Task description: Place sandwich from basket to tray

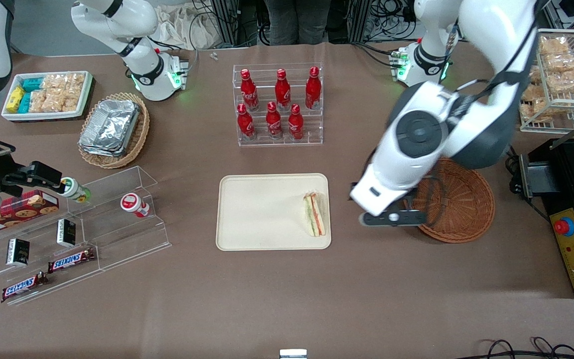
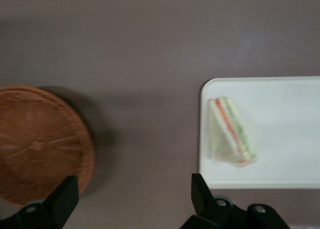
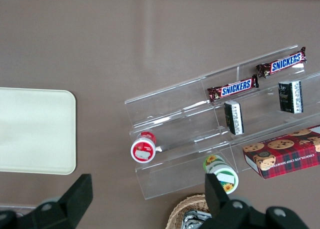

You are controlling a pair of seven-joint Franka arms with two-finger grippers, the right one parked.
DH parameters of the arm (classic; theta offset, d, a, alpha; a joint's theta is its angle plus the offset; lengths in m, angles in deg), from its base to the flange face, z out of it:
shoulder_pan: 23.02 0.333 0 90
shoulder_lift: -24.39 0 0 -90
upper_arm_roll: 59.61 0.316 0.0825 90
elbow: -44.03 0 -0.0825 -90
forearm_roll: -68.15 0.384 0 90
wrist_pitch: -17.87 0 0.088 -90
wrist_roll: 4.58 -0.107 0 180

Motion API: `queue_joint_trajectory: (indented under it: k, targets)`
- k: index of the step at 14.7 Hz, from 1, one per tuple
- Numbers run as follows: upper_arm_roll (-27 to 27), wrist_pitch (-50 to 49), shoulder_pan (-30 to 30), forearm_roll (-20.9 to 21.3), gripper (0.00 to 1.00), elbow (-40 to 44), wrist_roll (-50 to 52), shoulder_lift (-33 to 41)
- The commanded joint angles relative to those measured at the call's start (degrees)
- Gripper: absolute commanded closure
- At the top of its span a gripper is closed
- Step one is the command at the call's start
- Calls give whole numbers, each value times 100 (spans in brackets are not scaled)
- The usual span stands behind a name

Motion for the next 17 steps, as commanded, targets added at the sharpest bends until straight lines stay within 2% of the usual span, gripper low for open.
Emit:
queue_joint_trajectory:
  k: [1,3,4,8,12,14,17]
  targets:
    - [741,-154,27,-507,0,-519,-1234,678]
    - [1417,-111,27,-947,0,-1010,-2244,1179]
    - [1664,-23,36,-1036,0,-1309,-2780,1408]
    - [2202,714,106,-1072,0,-2488,-3733,2103]
    - [2273,690,238,-1080,0,-2429,-4025,2105]
    - [2326,637,396,-1080,0,-2358,-4479,2087]
    - [2326,400,423,-993,0,-1999,-4658,1886]
